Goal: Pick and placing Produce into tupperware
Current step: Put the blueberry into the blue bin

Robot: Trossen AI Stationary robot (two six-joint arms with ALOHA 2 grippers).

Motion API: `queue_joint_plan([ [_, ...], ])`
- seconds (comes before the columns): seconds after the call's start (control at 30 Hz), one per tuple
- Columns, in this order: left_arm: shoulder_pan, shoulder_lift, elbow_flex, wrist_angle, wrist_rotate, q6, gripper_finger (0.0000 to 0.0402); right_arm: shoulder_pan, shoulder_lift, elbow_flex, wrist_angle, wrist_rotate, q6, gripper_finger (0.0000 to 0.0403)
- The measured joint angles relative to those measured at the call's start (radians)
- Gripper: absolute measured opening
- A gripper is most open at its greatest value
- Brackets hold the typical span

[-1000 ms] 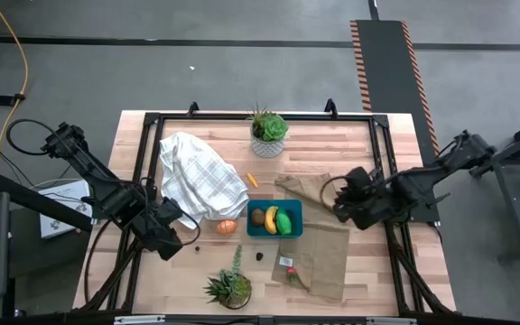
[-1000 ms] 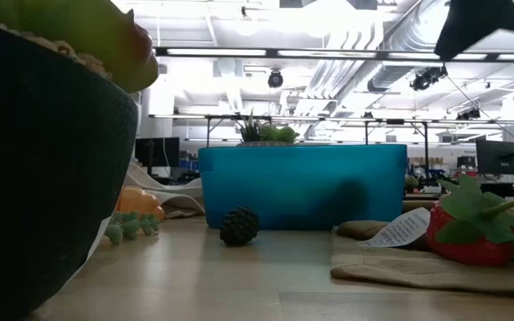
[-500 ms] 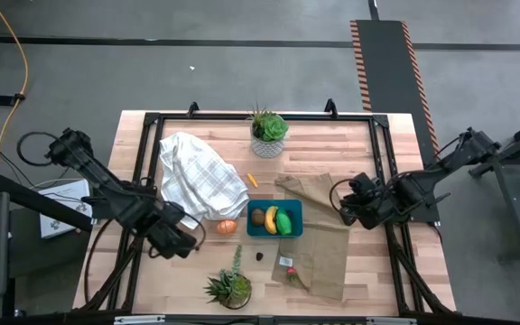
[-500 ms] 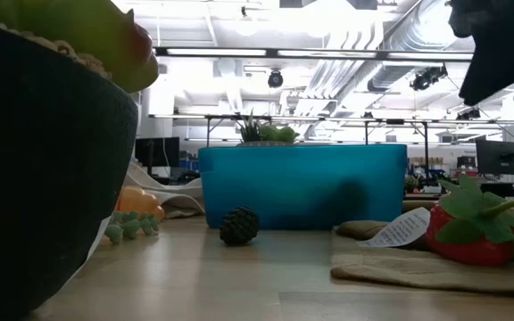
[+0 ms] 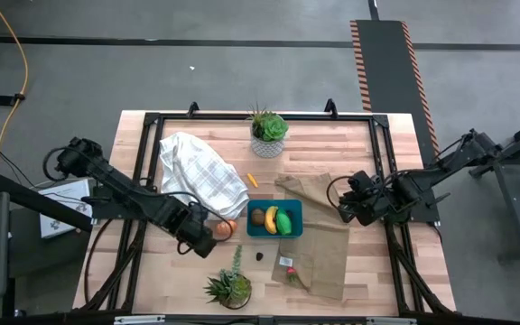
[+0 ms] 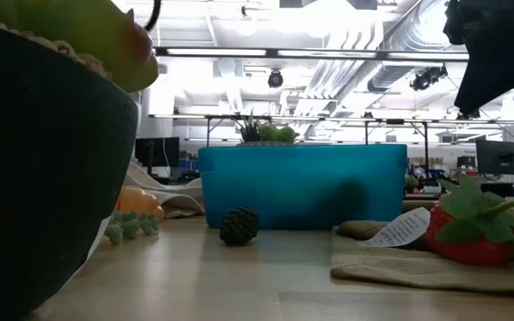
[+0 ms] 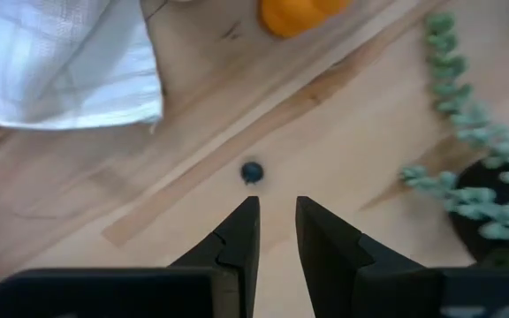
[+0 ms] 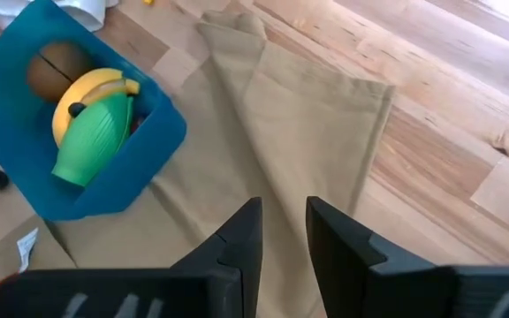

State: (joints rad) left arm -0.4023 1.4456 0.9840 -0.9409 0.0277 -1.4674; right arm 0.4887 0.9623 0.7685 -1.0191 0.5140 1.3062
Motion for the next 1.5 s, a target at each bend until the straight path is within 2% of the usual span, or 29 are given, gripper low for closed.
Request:
queue_joint_plan([
  [0.23, -0.004, 0.061, 0.000, 0.004, 0.009, -0.003, 0.0070, -0.007, -0.001, 0.000, 0.001, -0.026, -0.067, 0.0081],
  [0.5, -0.003, 0.112, 0.000, 0.008, 0.033, -0.038, 0.0136, -0.007, -0.001, 0.000, 0.005, -0.071, -0.119, 0.0081],
  [0.63, -0.004, 0.126, 0.000, 0.024, 0.036, -0.039, 0.0152, -0.007, -0.001, 0.000, 0.006, -0.082, -0.148, 0.0081],
  [0.9, -0.012, 0.152, 0.001, 0.081, 0.015, -0.018, 0.0139, -0.007, -0.002, 0.000, 0.008, -0.089, -0.164, 0.0081],
  [1.1, -0.011, 0.167, -0.001, 0.036, 0.008, -0.006, 0.0129, -0.007, -0.005, 0.000, 0.008, -0.104, -0.166, 0.0081],
  [1.2, -0.010, 0.165, -0.019, 0.081, 0.010, -0.007, 0.0129, -0.007, -0.010, 0.000, 0.009, -0.105, -0.164, 0.0081],
  [1.5, -0.013, 0.165, -0.087, 0.142, 0.077, -0.029, 0.0128, -0.007, -0.009, 0.001, 0.015, -0.106, -0.160, 0.0081],
])
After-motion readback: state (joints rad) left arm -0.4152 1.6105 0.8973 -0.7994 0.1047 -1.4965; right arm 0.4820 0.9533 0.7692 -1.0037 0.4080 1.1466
